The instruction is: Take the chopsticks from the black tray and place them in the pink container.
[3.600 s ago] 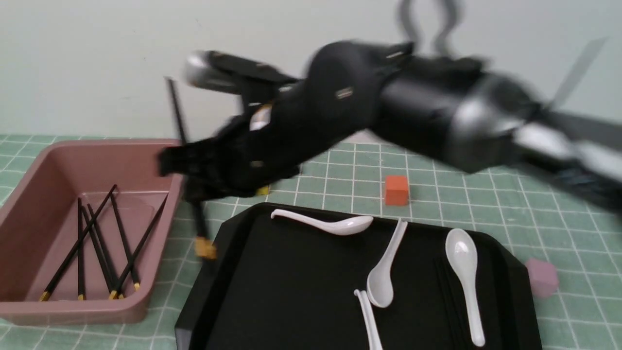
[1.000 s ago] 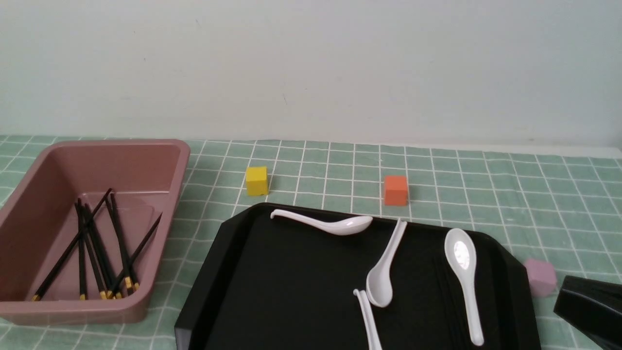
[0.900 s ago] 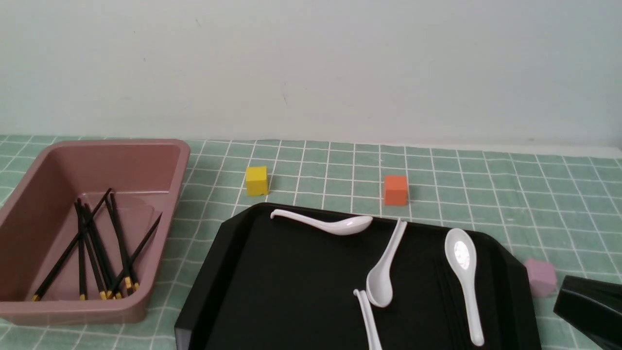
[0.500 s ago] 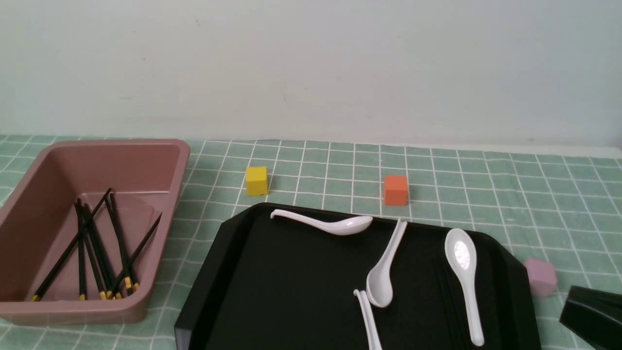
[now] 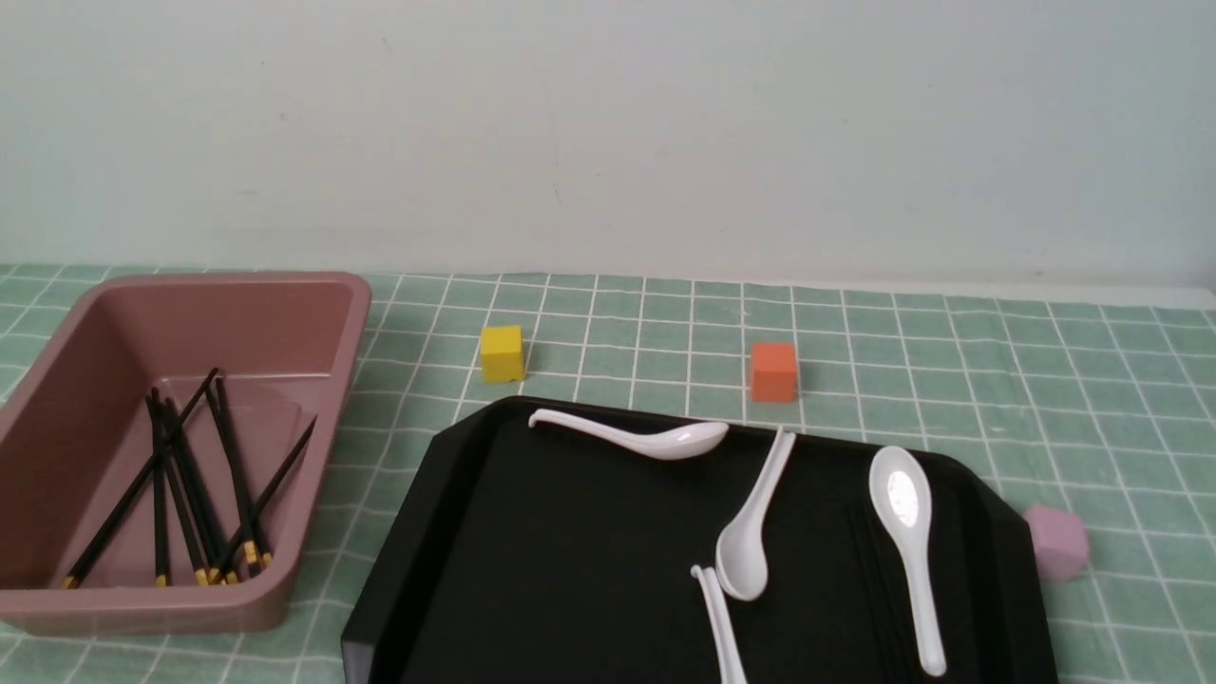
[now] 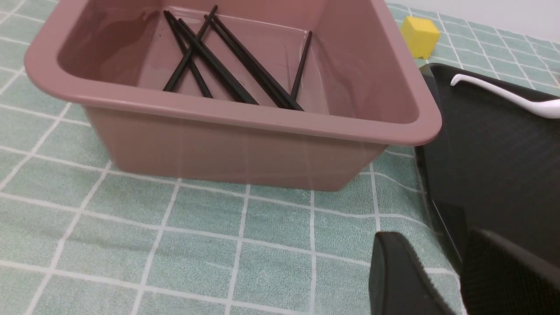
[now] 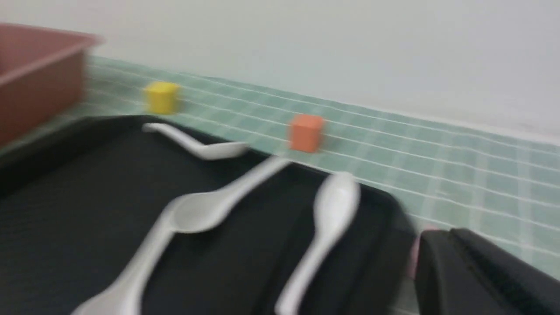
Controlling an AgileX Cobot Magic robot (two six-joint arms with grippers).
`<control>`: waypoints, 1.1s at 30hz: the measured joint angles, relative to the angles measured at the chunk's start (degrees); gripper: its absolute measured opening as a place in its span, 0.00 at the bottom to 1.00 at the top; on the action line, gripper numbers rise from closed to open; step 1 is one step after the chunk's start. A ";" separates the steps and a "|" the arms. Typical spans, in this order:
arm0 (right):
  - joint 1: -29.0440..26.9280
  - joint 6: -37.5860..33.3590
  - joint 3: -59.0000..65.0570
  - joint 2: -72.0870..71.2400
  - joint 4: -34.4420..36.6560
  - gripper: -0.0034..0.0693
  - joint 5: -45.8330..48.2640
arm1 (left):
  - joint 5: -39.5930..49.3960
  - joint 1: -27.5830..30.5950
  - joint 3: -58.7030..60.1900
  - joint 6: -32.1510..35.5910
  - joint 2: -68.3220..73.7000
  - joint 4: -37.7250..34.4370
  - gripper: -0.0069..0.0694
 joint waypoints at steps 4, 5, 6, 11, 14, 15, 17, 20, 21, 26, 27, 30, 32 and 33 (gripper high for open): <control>-6.43 0.00 2.98 -2.91 0.00 0.10 0.06 | 0.00 0.00 0.00 0.00 0.00 0.00 0.40; -7.82 0.00 3.19 -3.17 0.00 0.10 0.30 | 0.00 0.00 0.00 0.00 0.00 0.00 0.40; -8.31 0.00 3.19 -3.16 0.00 0.10 0.65 | 0.00 0.00 0.00 0.00 0.00 0.00 0.40; -11.93 0.00 3.07 -3.23 -0.59 0.10 8.40 | 0.00 0.00 0.00 0.00 0.00 0.00 0.40; -11.93 0.00 2.99 -3.23 -0.64 0.10 8.95 | 0.00 0.00 0.00 0.00 0.00 0.00 0.40; -11.93 0.00 2.95 -3.23 -0.64 0.10 9.01 | 0.00 0.00 0.00 0.00 0.00 0.00 0.40; -11.93 0.00 2.95 -3.23 -0.64 0.11 9.07 | 0.00 0.00 0.00 0.00 0.00 0.00 0.40; -11.93 0.00 2.95 -3.23 -0.64 0.11 9.07 | 0.00 0.00 0.00 0.00 0.00 0.00 0.40; -11.93 0.00 2.95 -3.23 -0.64 0.12 9.07 | 0.00 0.00 0.00 0.00 0.00 0.00 0.40; -11.93 -0.06 2.95 -3.23 -0.64 0.13 9.07 | 0.00 0.00 0.00 0.00 0.00 0.00 0.40; -11.93 -0.06 2.95 -3.23 -0.64 0.13 9.07 | 0.00 0.00 0.00 0.00 0.00 0.00 0.40; -11.93 -0.52 2.95 -3.23 -0.64 0.13 9.07 | 0.00 0.00 0.00 0.00 0.00 0.00 0.40; -11.93 -1.01 2.95 -3.23 -0.64 0.14 9.07 | 0.00 0.00 0.00 0.00 0.00 0.00 0.40; -11.93 -1.14 2.95 -3.23 -0.64 0.14 9.07 | 0.00 0.00 0.00 0.00 0.00 0.00 0.40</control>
